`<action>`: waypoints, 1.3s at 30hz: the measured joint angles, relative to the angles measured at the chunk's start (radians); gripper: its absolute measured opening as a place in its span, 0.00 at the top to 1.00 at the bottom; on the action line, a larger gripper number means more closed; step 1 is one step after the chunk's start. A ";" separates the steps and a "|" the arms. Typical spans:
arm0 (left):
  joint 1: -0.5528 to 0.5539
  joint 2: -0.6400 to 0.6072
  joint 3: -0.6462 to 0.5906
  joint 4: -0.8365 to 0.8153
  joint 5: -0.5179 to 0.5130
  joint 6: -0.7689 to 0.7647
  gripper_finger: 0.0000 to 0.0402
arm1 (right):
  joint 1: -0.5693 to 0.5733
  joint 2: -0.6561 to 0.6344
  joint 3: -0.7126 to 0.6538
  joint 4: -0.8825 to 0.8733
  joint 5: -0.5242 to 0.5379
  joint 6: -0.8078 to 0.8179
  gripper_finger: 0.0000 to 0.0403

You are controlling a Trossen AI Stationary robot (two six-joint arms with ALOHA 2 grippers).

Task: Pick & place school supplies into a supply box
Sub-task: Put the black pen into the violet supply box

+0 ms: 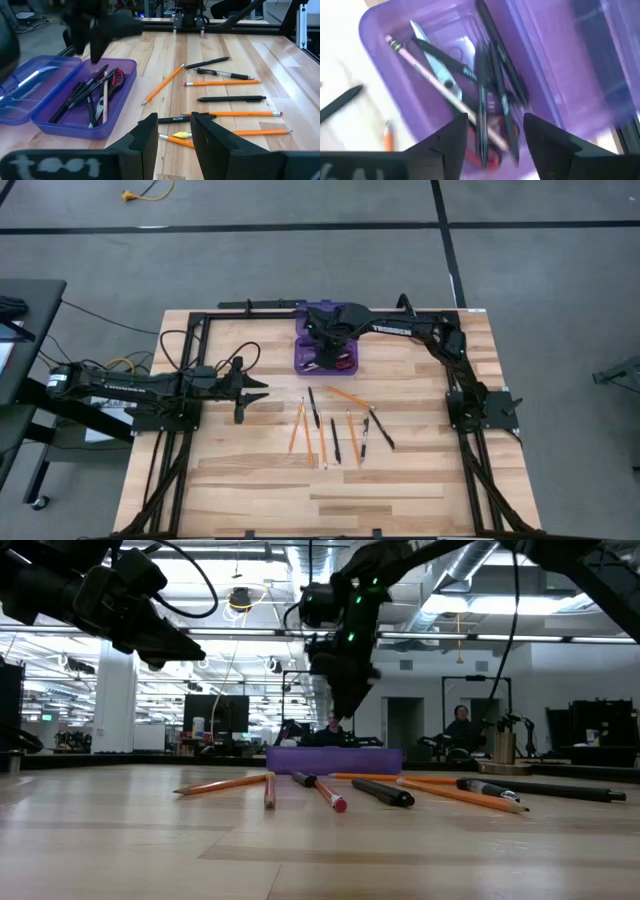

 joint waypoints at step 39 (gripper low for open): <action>0.000 0.822 0.763 -0.593 0.055 0.650 0.73 | 0.602 -0.947 -1.240 0.385 0.190 0.640 0.65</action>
